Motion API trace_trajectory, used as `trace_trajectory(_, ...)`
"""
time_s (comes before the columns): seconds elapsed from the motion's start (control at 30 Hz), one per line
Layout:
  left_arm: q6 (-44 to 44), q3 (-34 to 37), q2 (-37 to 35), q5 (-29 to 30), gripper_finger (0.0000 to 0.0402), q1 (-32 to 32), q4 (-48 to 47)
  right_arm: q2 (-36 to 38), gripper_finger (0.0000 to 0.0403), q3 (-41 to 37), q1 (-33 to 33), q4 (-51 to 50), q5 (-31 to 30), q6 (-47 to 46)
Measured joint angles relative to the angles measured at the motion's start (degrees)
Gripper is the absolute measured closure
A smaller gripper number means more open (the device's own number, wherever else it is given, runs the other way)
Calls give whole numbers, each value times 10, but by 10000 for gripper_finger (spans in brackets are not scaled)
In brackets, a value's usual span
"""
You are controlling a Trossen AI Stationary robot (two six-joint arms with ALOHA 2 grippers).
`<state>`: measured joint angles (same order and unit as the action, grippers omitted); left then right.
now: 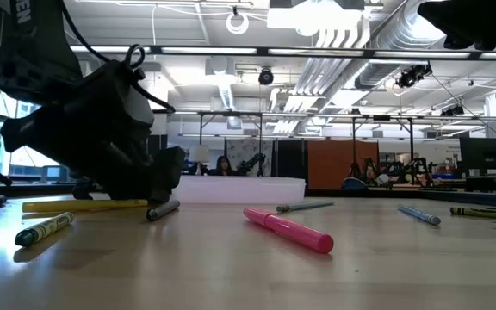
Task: Pick & place school supplies into a supply box
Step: Put the dark green crayon into the pink supply box
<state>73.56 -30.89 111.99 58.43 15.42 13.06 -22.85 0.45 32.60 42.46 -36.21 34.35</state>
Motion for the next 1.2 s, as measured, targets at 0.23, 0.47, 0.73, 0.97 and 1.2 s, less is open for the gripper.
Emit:
trace_trajectory(0.23,6,-1,21,33,368,2,8,0,402,0,0,3,0,0)
trace_trajectory(0.47,-5,-1,-14,27,368,0,-1,0,402,0,0,9,1,0)
trace_trajectory(0.73,-121,-1,-174,0,368,1,-45,0,402,0,0,20,3,1)
trace_trajectory(0.97,-268,-2,-298,46,368,-18,-27,0,402,0,0,24,6,2)
trace_trajectory(1.2,-434,-17,-283,-129,368,-128,125,0,402,0,0,31,6,20)
